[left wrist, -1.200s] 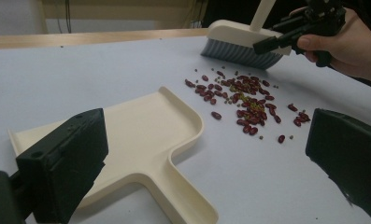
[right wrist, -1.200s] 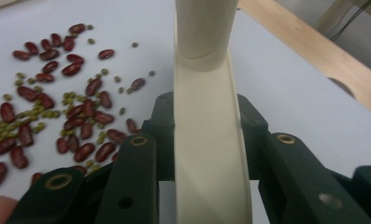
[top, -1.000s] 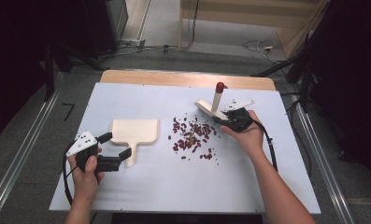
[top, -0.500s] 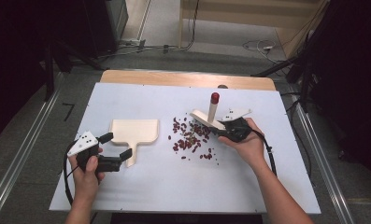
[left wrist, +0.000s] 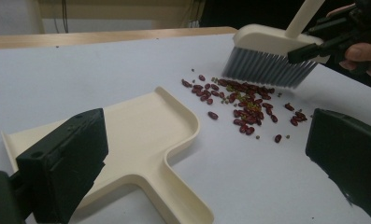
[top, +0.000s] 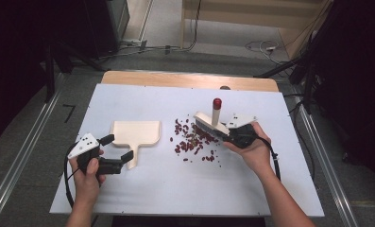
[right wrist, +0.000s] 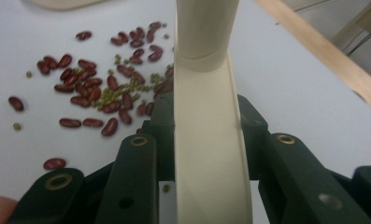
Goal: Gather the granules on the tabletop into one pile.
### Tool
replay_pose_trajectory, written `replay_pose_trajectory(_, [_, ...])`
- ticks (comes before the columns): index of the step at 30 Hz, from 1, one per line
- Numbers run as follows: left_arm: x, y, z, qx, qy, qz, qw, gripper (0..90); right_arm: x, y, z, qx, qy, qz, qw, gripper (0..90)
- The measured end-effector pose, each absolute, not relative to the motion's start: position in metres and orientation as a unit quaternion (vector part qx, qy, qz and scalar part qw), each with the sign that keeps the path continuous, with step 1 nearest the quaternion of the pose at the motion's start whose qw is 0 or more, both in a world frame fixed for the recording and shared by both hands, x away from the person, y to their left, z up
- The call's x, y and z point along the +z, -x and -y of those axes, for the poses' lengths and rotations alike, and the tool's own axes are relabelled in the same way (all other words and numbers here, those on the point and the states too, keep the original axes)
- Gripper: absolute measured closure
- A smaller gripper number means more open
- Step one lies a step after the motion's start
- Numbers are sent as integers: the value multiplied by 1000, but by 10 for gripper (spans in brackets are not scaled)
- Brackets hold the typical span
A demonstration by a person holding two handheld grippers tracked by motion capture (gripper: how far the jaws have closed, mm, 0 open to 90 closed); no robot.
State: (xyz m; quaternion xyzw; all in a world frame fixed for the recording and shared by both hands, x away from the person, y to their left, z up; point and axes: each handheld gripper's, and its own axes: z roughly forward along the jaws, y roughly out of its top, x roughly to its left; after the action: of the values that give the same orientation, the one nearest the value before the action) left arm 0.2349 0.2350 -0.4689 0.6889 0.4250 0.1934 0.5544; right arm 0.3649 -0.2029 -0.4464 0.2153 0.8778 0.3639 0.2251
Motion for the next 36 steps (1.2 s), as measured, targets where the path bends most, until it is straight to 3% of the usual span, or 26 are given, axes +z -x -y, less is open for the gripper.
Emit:
replay_pose_trajectory(5, [-469,-235,-236,194,-688,-427,554,0,-429,-353,206,402,-238,-859,210,658])
replay_pose_trajectory(11, [-469,-235,-238,198,-686,-428,554,0,-416,-312,181,453,-250,-850,100,658])
replay_pose_trajectory(16, [-468,-234,-240,199,-682,-429,558,0,-431,-290,152,450,-231,-862,33,658])
replay_pose_trajectory(21, [-468,-234,-241,200,-682,-430,557,0,-458,-293,132,433,-252,-865,5,658])
replay_pose_trajectory(24, [-468,-234,-241,200,-682,-430,557,0,-467,-305,133,436,-284,-854,4,658])
replay_pose_trajectory(36, [-470,-235,-240,198,-683,-431,555,0,-468,-332,167,425,-341,-835,74,658])
